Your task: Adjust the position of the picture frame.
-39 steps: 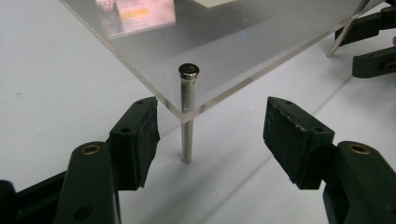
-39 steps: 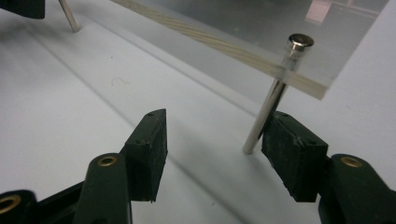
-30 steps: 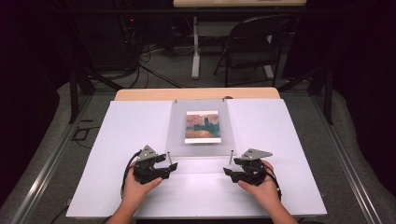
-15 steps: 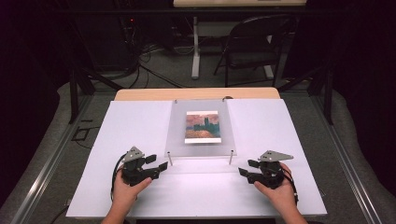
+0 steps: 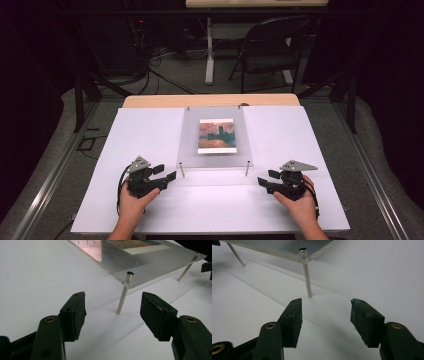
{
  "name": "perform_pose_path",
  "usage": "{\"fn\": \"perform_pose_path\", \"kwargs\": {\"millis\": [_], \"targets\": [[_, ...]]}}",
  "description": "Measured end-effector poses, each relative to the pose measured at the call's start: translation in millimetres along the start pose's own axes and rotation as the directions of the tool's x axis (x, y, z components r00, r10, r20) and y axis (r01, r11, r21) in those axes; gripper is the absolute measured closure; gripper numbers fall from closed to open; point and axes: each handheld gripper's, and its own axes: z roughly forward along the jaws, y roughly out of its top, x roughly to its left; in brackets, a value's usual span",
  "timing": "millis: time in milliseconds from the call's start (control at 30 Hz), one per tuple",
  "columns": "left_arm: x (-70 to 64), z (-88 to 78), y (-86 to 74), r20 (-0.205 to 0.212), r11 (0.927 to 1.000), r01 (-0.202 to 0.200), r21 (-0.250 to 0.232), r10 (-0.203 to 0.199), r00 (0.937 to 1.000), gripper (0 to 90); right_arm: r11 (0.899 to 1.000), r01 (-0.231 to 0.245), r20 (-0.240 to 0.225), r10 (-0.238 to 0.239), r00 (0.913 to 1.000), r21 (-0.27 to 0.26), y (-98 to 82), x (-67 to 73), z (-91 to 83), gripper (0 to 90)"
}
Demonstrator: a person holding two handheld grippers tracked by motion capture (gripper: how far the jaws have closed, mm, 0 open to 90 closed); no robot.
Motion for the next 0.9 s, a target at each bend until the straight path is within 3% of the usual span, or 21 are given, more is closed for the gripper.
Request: {"fn": "perform_pose_path", "kwargs": {"millis": [433,533,767,900], "targets": [[1.7,-1.0,2.0,-0.011,0.9998,0.022,0.002,-0.022,0.9997,36.5,1.0,-0.011,0.003,0.011,0.9999,0.015,1.0,-2.6,0.1,38.8],[3.2,-1.9,3.4,-0.003,0.9989,0.046,-0.006,-0.046,0.9989,36.2,1.0,-0.022,-0.003,0.022,0.9998,0.01,2.1,-2.3,-0.7,38.1],[9.1,-2.5,17.9,-0.015,0.996,0.089,-0.008,-0.089,0.9959,36.2,1.0,0.002,0.006,-0.002,1.0,0.013,16.8,-7.0,-5.2,36.6],[11.7,-1.7,31.3,-0.023,0.9982,0.059,0.0,-0.059,0.998,36.3,0.998,0.044,0.027,-0.045,0.9986,0.038,28.5,-10.1,-6.1,36.5]]}}
